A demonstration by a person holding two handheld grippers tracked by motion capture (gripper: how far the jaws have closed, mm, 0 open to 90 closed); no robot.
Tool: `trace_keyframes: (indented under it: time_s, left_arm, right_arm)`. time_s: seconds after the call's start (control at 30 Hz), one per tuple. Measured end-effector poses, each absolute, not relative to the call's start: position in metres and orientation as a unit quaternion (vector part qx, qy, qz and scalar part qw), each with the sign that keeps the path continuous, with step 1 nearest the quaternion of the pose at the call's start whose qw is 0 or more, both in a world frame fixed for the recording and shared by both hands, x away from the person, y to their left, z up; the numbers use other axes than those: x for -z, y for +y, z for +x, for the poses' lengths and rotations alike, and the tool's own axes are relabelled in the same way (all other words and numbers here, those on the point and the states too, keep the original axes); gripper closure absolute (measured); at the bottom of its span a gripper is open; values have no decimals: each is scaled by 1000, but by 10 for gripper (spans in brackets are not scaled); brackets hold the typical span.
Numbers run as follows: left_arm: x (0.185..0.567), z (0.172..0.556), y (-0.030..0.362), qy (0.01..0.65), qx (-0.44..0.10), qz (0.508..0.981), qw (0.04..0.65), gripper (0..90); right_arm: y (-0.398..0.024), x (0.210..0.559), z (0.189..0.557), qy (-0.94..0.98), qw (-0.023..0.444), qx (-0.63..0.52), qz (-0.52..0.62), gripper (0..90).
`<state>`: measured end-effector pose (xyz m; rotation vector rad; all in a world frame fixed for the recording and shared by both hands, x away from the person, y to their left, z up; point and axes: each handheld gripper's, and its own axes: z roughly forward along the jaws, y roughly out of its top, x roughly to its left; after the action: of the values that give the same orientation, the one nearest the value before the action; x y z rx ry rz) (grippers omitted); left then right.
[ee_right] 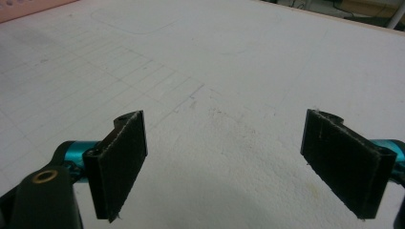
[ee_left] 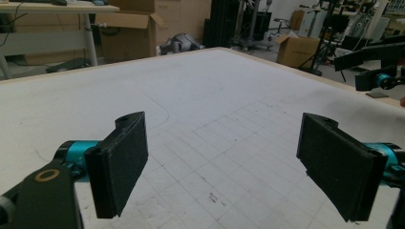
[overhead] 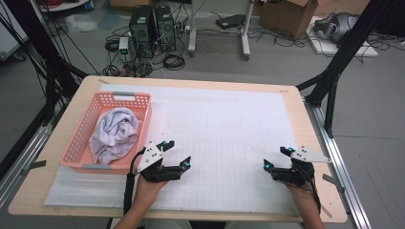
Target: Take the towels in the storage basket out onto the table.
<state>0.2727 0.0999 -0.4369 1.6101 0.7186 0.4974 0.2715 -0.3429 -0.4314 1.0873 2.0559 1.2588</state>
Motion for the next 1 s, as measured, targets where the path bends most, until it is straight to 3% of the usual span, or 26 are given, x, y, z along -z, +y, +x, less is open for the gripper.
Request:
trace_keyframes:
  time_s: [1.0]
  left_arm:
    - [429,270,95,309,-194,706,607,175]
  right_arm:
    - [-347,434,275,755,229,-460,407,146]
